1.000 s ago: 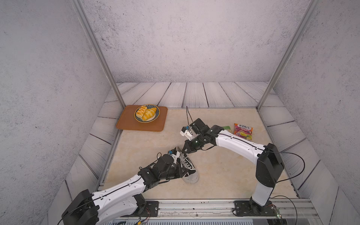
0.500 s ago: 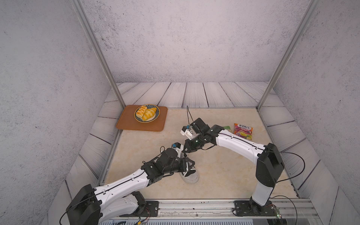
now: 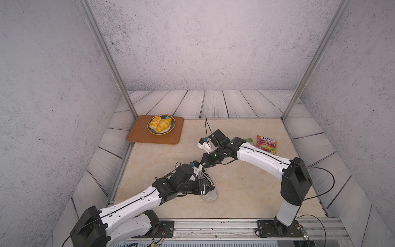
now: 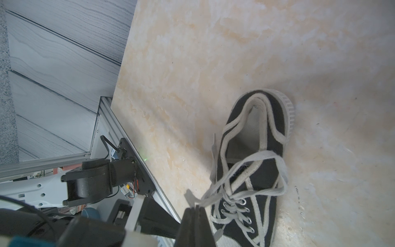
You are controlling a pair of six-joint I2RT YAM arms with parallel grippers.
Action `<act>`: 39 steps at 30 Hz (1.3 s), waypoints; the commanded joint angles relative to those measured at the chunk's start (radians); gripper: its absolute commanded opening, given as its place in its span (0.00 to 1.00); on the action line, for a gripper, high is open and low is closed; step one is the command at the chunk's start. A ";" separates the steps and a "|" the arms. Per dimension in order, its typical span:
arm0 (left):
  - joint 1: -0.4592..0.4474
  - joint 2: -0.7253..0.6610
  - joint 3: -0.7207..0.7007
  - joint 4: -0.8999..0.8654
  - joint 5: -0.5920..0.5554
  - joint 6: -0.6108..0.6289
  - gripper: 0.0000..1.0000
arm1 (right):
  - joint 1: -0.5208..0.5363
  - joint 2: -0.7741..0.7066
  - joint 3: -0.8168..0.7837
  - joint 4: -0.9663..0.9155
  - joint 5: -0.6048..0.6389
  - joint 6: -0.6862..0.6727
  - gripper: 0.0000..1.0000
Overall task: Tie the shoes
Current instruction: Wrap the shoelace around the shoelace.
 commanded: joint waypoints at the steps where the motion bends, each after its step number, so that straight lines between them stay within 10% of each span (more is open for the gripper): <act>1: 0.006 0.021 0.100 -0.128 0.045 0.084 0.99 | 0.001 -0.045 -0.003 0.009 -0.011 0.002 0.00; 19: 0.005 -0.067 0.295 -0.365 0.072 0.211 0.98 | 0.001 -0.041 0.001 0.013 -0.013 0.001 0.00; 30: 0.016 -0.116 0.231 -0.335 -0.355 0.326 1.00 | 0.001 -0.057 -0.022 0.036 -0.048 -0.001 0.00; 39: 0.033 -0.009 0.144 -0.166 -0.515 0.322 0.79 | 0.001 -0.073 -0.053 0.074 -0.078 0.027 0.00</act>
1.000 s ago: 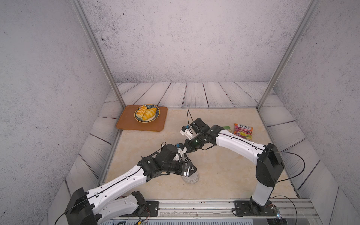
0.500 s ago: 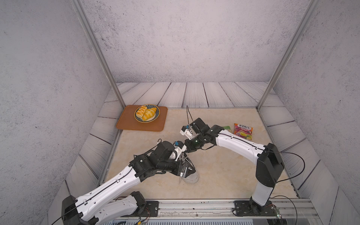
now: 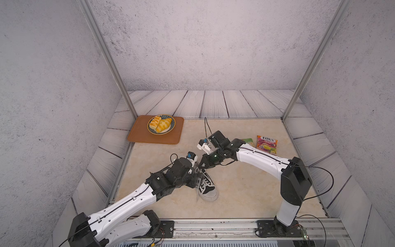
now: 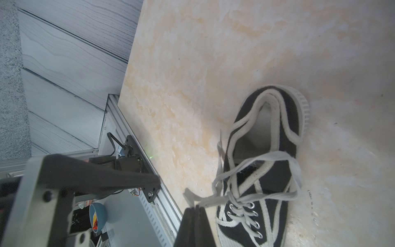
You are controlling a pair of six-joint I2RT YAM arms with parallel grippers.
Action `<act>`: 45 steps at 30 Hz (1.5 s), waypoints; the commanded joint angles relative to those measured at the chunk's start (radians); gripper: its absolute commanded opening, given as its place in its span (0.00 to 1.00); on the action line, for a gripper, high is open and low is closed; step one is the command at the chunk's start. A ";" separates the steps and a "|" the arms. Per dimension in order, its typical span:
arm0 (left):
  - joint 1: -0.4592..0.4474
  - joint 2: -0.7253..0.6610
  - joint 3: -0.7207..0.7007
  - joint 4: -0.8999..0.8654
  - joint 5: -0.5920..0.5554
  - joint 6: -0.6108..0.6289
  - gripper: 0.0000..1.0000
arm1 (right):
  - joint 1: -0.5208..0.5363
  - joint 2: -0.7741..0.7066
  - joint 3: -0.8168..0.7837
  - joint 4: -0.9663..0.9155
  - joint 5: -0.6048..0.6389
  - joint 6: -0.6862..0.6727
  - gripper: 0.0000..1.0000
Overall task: Tie the shoes
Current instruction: Wrap the shoelace around the shoelace.
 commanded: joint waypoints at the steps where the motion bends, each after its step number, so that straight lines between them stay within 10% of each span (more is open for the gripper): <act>1: 0.010 0.037 -0.016 0.084 -0.103 0.004 0.78 | 0.002 -0.074 -0.016 0.022 -0.026 0.013 0.00; 13: 0.034 0.138 0.010 0.163 -0.121 0.032 0.55 | 0.002 -0.088 -0.031 0.032 -0.033 0.023 0.00; 28: 0.051 0.157 -0.015 0.199 -0.132 -0.002 0.01 | 0.003 -0.137 -0.076 0.004 0.020 0.001 0.11; 45: 0.135 0.107 -0.122 0.278 -0.036 -0.038 0.00 | 0.136 -0.327 -0.486 0.393 0.190 0.100 0.30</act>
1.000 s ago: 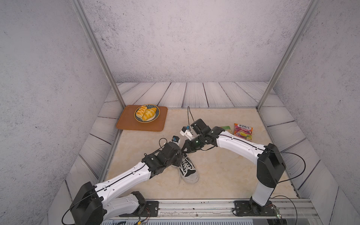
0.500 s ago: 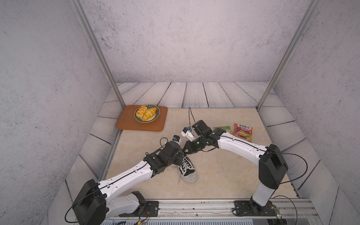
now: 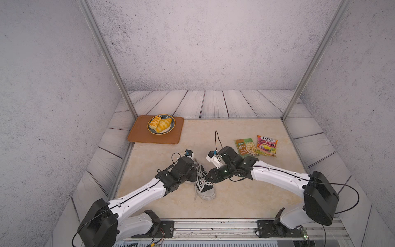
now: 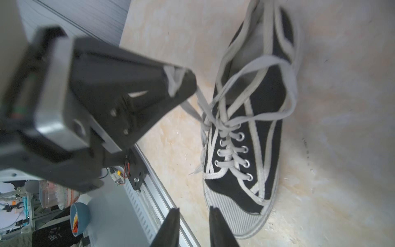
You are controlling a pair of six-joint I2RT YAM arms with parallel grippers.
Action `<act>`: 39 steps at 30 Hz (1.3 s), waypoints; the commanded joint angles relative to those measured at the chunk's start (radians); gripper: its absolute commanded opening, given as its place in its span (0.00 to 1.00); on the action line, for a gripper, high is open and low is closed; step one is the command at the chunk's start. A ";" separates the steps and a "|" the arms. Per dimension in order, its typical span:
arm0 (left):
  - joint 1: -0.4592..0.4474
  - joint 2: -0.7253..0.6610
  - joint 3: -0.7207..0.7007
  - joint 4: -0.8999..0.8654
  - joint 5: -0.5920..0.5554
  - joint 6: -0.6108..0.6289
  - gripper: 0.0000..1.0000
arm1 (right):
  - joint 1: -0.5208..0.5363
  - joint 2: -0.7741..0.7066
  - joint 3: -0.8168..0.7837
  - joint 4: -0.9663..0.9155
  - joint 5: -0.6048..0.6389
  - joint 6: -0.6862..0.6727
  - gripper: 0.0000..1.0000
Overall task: Tie the shoes
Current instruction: Wrap the shoelace around the shoelace.
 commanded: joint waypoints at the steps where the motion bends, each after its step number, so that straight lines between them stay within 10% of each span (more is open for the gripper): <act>1: 0.044 -0.031 -0.029 0.049 0.066 -0.016 0.00 | 0.065 -0.036 -0.034 0.148 0.089 0.025 0.30; 19: 0.139 0.024 -0.054 0.119 0.251 -0.029 0.00 | 0.308 0.187 -0.024 0.186 0.303 0.160 0.29; 39: 0.186 0.081 -0.054 0.160 0.328 -0.010 0.00 | 0.321 0.320 0.078 0.038 0.559 0.213 0.37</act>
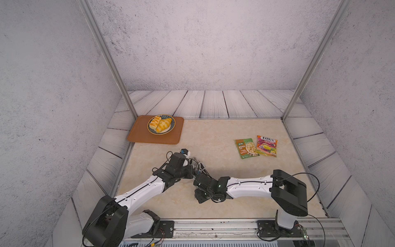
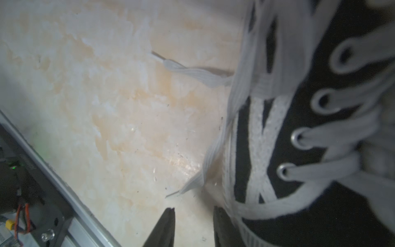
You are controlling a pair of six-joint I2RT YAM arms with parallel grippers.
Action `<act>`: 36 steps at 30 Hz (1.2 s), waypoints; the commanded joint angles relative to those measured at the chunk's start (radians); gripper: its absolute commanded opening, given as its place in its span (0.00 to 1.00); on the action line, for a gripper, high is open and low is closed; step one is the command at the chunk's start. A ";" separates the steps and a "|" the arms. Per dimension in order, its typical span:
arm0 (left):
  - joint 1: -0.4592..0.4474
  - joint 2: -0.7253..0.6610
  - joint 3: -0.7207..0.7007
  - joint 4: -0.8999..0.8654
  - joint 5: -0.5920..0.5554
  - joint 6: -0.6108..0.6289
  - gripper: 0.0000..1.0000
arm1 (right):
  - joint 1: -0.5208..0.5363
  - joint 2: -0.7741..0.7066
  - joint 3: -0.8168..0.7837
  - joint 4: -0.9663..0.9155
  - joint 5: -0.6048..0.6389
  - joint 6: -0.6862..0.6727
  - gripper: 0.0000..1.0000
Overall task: Tie the shoes
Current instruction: Wrap the shoelace around the shoelace.
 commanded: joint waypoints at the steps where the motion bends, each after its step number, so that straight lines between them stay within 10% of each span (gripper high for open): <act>1: 0.009 0.013 -0.003 0.023 0.018 0.011 0.00 | -0.010 0.046 0.016 -0.042 0.071 0.000 0.37; 22: 0.038 0.096 -0.016 0.090 0.071 -0.008 0.00 | -0.011 0.122 -0.018 0.089 0.199 0.174 0.37; 36: 0.039 0.118 -0.016 0.112 0.088 -0.004 0.00 | -0.003 0.191 0.082 -0.033 0.243 0.179 0.07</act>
